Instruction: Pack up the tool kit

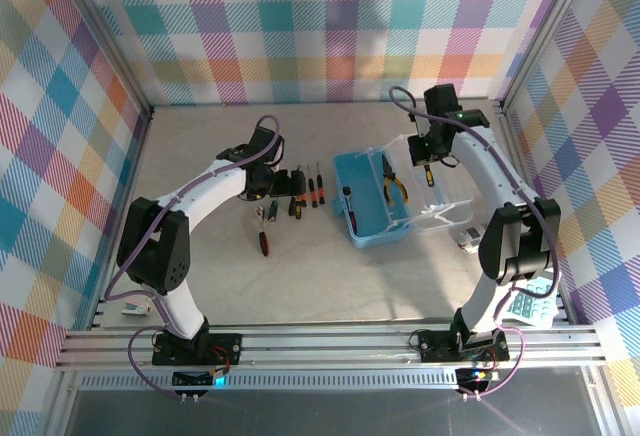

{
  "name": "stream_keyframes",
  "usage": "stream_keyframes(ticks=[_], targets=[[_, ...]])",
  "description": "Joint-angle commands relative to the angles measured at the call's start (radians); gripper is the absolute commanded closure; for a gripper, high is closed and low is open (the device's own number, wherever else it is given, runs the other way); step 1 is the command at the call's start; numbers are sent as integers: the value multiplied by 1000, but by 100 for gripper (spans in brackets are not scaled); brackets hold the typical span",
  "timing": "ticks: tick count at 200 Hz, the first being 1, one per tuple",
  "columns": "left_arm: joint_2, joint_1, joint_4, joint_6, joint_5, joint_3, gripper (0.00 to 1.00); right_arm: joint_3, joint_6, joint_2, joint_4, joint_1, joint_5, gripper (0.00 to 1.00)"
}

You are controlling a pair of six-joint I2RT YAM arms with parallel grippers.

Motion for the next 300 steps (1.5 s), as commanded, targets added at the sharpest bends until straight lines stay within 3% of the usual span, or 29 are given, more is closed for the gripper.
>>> stream_keyframes(ticks=[1,43,81,200,300], targets=[[16,-6,-7,2,-9,-9,7,-25,-20,21,6,-4,14,94],[41,-16,-6,3,-20,-3,13,-52,-10,38,19,-3,-10,88],[79,-39,-16,5,-48,23,20,-50,-2,16,9,-2,-16,68],[308,-93,13,-18,-49,226,60,-90,60,-152,-7,68,-30,0],[411,-93,25,-18,-77,269,76,-144,75,-183,19,79,-36,1]])
